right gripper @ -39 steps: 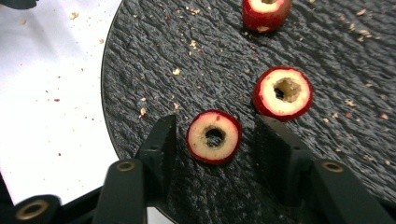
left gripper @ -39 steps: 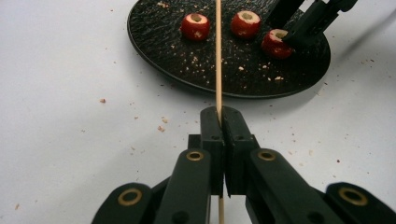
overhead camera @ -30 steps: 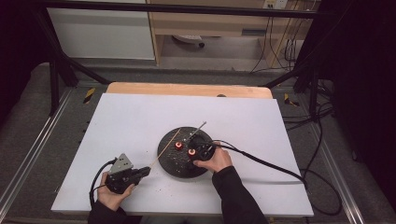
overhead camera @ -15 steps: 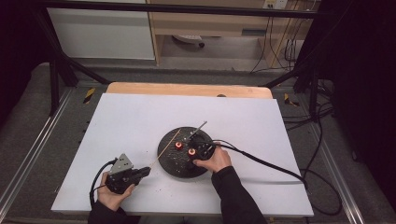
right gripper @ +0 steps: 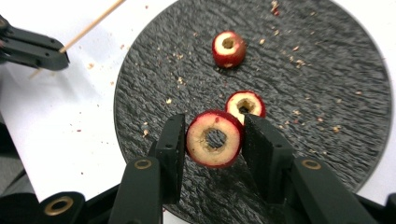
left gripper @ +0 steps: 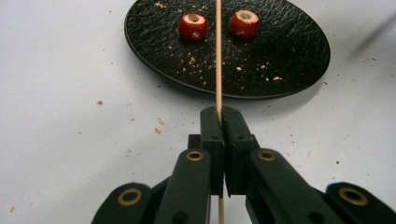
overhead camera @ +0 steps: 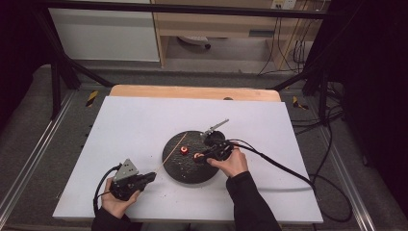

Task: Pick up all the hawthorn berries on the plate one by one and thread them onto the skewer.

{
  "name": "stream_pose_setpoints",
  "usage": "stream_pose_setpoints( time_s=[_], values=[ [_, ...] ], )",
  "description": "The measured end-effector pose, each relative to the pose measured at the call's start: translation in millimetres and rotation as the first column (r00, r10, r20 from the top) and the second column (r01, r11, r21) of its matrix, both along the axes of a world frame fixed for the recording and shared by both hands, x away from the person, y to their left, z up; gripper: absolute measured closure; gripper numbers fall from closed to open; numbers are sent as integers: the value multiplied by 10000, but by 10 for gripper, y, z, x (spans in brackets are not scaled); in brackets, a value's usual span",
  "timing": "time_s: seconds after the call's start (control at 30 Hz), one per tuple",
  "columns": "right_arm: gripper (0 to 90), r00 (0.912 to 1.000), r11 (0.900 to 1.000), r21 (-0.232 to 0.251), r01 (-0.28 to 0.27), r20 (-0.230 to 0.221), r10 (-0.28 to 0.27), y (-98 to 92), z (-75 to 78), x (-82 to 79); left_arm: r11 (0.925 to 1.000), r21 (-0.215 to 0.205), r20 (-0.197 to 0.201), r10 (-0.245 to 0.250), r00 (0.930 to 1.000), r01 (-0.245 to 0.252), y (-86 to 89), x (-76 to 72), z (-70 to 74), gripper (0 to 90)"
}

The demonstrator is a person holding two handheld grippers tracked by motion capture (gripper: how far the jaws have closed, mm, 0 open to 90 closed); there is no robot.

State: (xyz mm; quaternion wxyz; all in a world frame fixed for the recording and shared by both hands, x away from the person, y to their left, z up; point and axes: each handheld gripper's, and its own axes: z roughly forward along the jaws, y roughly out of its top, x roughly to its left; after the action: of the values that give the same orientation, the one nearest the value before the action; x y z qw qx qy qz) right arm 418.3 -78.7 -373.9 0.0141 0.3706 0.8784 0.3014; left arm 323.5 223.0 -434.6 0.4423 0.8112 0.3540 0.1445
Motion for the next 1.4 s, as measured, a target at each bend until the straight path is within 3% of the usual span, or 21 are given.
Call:
stream_pose_setpoints(
  time_s=[0.2,0.23,0.4,0.53,0.57,0.63,0.67,0.7,0.73,0.77,0.83,0.9,0.97,1.0,1.07,1.1,1.13,1.17,1.2,1.23,1.4],
  values=[
    [610,9985,9975,609,366,389,-391,-134,-2,-19,10000,-21,25,-31,10000,31,-22,-10,2,879],
    [610,9968,9936,1004,509,563,-567,-187,-16,-30,10000,-28,30,-25,10000,25,-27,-12,2,879],
    [610,9905,9819,1682,873,905,-1036,-271,-50,-71,10000,-37,54,-21,10000,21,-34,-15,3,878],
    [611,9765,9499,2832,1319,1279,-1737,-368,-116,-127,10000,-53,57,3,10000,-3,-42,-21,3,879],
    [611,9765,9499,2832,1319,1279,-1737,-368,-116,-127,10000,-52,64,-2,10000,3,-47,-22,1,878],
    [611,9704,9347,3248,1445,1384,-1981,-406,-155,-152,10000,-51,47,-20,10000,21,-59,-23,-3,879],
    [611,9667,9253,3491,1484,1461,-2101,-427,-177,-163,10000,-48,62,-19,10000,19,-65,-24,-3,879],
    [611,9604,9005,4034,1626,1444,-2381,-468,-220,-188,10000,-54,59,-23,10000,23,-70,-25,-4,878],
    [611,9604,9005,4034,1626,1444,-2381,-468,-220,-188,10000,-48,74,-14,10000,14,-76,-27,-4,878],
    [611,9522,8766,4456,1818,1426,-2700,-508,-265,-211,10000,-55,74,-12,10000,12,-83,-30,-4,879],
    [611,9441,8512,4852,2002,1366,-2999,-540,-312,-233,10000,-59,86,-6,10000,7,-97,-33,-4,879],
    [611,9405,8442,4952,2051,1391,-3100,-551,-333,-242,10000,-22,87,-30,10000,31,-111,-35,-3,879],
    [612,9293,8130,5371,2247,1329,-3446,-577,-383,-265,10000,-15,82,-26,10000,26,-126,-33,-2,879],
    [612,9293,8130,5371,2247,1329,-3446,-577,-383,-265,10000,-33,84,-9,10000,9,-136,-33,-2,879],
    [612,9146,7773,5805,2426,1304,-3828,-599,-412,-278,10000,-63,80,7,10000,-6,-160,-40,-3,879],
    [612,9146,7773,5805,2426,1304,-3828,-599,-412,-278,10000,-66,83,8,10000,-8,-173,-44,-3,879],
    [612,9029,7456,6165,2528,1267,-4108,-609,-422,-284,10000,-47,66,1,10000,-1,-186,-46,-4,879],
    [612,8987,7323,6309,2563,1235,-4209,-610,-423,-285,10000,-45,69,-3,10000,4,-198,-49,-5,879],
    [612,8987,7323,6309,2563,1235,-4209,-610,-423,-285,10000,-64,73,19,10000,-19,-209,-51,-4,879],
    [612,8880,7107,6519,2644,1230,-4431,-605,-423,-282,10000,-71,79,-1,10000,1,-219,-53,-1,879],
    [613,8694,6490,7117,2688,1108,-4816,-592,-398,-260,9999,-119,137,33,9999,-32,-263,-61,19,879]
  ],
)
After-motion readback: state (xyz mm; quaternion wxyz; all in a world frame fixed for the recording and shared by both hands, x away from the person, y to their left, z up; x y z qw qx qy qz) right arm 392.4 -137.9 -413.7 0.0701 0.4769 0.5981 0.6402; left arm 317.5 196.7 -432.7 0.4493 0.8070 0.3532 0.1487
